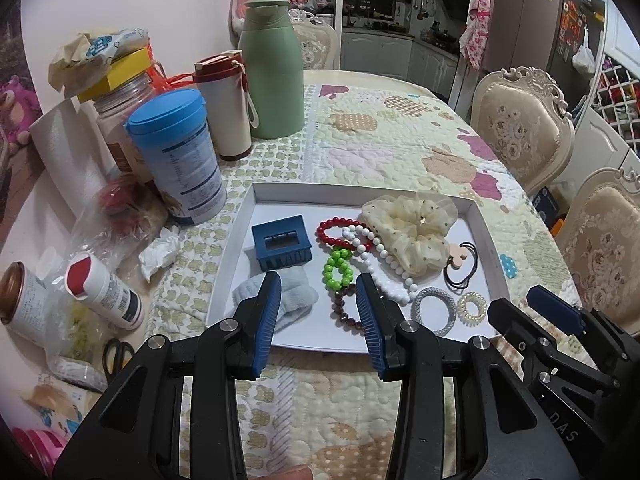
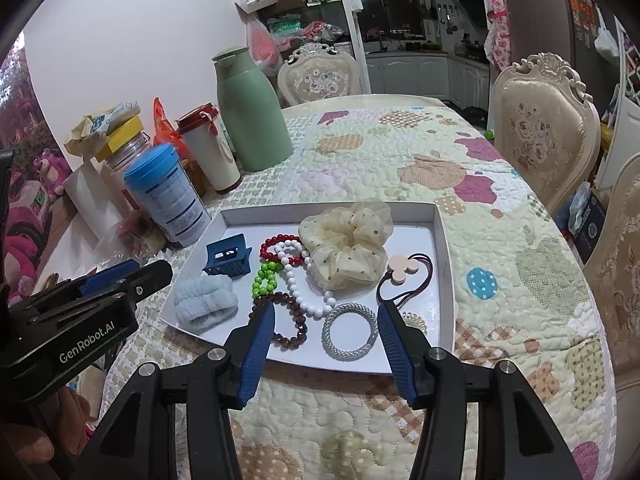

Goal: Organize jewelry

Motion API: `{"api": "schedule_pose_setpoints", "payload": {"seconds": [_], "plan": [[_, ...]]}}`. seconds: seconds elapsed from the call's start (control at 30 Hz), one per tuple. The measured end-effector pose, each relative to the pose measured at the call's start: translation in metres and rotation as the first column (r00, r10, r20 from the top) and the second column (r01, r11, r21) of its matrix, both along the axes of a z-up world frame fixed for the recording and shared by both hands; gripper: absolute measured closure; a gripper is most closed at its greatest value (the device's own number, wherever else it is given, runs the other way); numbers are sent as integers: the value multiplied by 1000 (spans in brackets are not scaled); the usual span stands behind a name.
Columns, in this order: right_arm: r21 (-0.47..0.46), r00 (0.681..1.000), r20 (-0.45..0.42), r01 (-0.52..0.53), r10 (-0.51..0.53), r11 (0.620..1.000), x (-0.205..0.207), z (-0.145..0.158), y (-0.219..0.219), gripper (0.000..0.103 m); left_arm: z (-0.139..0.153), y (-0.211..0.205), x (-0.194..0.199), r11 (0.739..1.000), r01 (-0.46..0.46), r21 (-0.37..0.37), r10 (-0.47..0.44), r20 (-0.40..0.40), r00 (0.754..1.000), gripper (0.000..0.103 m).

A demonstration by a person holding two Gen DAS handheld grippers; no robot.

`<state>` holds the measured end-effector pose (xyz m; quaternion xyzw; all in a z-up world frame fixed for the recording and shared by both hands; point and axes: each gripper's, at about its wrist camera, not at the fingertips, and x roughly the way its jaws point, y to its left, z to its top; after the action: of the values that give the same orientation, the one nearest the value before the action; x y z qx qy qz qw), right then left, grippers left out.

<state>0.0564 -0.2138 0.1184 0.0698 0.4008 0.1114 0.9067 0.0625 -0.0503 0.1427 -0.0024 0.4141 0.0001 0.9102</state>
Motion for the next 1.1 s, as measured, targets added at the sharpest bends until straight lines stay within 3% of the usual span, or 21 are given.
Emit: {"api": "schedule_pose_setpoints", "payload": {"seconds": [1.1], "plan": [[-17, 1000, -14, 5, -5, 1000, 1, -3, 14, 51, -8, 9, 0, 1000, 17, -11, -17, -9, 1000, 65]]}}
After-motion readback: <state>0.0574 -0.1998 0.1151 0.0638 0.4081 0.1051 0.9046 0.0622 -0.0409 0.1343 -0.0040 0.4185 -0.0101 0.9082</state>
